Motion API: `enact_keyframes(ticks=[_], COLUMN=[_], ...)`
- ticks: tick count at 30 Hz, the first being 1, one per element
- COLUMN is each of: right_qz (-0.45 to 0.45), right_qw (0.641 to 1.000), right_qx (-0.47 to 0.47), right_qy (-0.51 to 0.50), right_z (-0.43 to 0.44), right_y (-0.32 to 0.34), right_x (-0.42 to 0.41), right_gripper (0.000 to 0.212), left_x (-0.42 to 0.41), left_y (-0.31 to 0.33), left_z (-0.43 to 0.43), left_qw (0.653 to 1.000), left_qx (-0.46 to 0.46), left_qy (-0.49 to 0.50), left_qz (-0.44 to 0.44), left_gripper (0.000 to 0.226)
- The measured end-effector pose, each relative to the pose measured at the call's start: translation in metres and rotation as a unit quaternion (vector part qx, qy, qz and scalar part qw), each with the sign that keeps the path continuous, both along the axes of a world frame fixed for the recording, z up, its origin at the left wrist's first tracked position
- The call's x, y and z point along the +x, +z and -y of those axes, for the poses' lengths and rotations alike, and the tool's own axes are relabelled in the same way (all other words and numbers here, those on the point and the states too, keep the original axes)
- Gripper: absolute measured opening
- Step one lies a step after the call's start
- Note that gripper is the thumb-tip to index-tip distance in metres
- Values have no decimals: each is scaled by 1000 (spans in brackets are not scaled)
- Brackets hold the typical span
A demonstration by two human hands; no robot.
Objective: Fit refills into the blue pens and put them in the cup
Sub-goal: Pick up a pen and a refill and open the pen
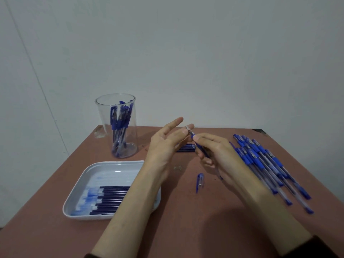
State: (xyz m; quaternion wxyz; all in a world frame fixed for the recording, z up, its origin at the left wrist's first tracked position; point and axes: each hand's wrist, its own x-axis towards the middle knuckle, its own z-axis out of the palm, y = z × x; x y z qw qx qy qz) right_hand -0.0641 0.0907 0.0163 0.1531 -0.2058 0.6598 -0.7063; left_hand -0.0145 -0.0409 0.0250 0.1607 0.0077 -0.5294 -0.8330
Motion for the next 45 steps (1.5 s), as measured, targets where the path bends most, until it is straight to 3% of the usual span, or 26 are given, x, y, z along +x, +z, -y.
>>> enact_keyframes(ticks=[4, 10, 12, 15, 17, 20, 23, 28, 30, 31, 34, 36, 40, 45], right_qz=[-14, -93, -100, -107, -109, -104, -102, -112, -118, -119, -139, -168, -218, -216], right_qw=[1000, 986, 980, 975, 974, 975, 975, 973, 973, 973, 973, 970, 962, 959], right_qx=[22, 102, 105, 101, 100, 97, 97, 109, 112, 111, 110, 122, 133, 136], right_qy=[-3, -97, -139, -167, -173, -171, -170, -168, -165, -163, -147, -128, -101, -119], right_z=[0, -2, -4, -7, -7, -6, -6, -5, -6, -6, -6, -4, -3, -5], right_y=[-2, -6, -8, -8, -8, -8, -7, -6, -6, -6, -6, -6, -4, -6], right_x=[-1, -6, -10, -13, -13, -12, -11, -9, -10, -10, -9, -6, -2, -7], right_gripper=[13, 7, 7, 7, 8, 8, 9, 10, 10, 10, 9, 9, 6, 6], left_x=[0, -2, -2, -4, -4, -5, -4, -6, -7, -7, -6, -3, 0, -1], left_y=[0, 0, -1, -8, -14, -22, -25, -26, -24, -22, -12, -7, -6, 1], left_z=[1, 7, 6, 1, -5, -10, -12, -10, -7, -5, -1, -1, -1, 8], left_qw=[997, 988, 984, 951, 912, 825, 785, 779, 794, 817, 922, 961, 981, 992], left_qx=[-41, -10, -74, -272, -389, -554, -610, -619, -598, -565, -367, -253, -164, -1], left_qy=[67, 152, 152, 130, 96, 65, 38, 14, 24, 44, 91, 77, 61, 98], left_qz=[12, 37, 53, 68, 83, 90, 103, 99, 106, 107, 87, 75, 83, 77], left_gripper=[28, 12, 8, 8, 9, 10, 18, 27, 32, 32, 21, 8, 7, 12])
